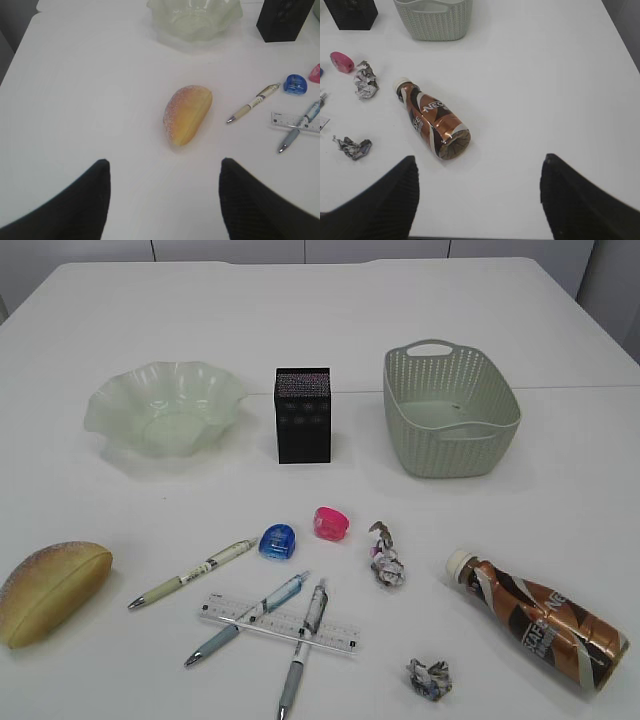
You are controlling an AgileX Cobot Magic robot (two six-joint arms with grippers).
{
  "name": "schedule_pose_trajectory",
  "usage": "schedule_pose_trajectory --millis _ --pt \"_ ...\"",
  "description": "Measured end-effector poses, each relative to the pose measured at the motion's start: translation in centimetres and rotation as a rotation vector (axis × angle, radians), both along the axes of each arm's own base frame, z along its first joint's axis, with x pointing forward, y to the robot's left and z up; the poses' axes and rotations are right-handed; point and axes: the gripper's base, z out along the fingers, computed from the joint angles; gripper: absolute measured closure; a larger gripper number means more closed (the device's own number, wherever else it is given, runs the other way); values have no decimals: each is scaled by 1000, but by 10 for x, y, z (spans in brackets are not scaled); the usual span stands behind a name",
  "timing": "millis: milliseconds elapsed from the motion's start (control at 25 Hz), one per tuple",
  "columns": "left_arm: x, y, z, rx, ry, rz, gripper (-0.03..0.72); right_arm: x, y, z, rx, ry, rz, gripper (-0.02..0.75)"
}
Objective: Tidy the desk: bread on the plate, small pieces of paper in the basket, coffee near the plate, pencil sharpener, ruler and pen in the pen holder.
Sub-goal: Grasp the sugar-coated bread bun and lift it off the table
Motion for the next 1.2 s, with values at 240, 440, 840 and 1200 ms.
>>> schedule_pose_trajectory --millis 240,440,840,1200 --pt "0 0 0 0 0 0 192 0 0 0 0 0 0 186" --pt "0 0 0 0 0 0 192 0 0 0 0 0 0 186" --pt "7 0 19 0 40 -1 192 0 0 0 0 0 0 186" --pt "32 0 78 3 135 -1 205 0 -1 0 27 0 -24 186"
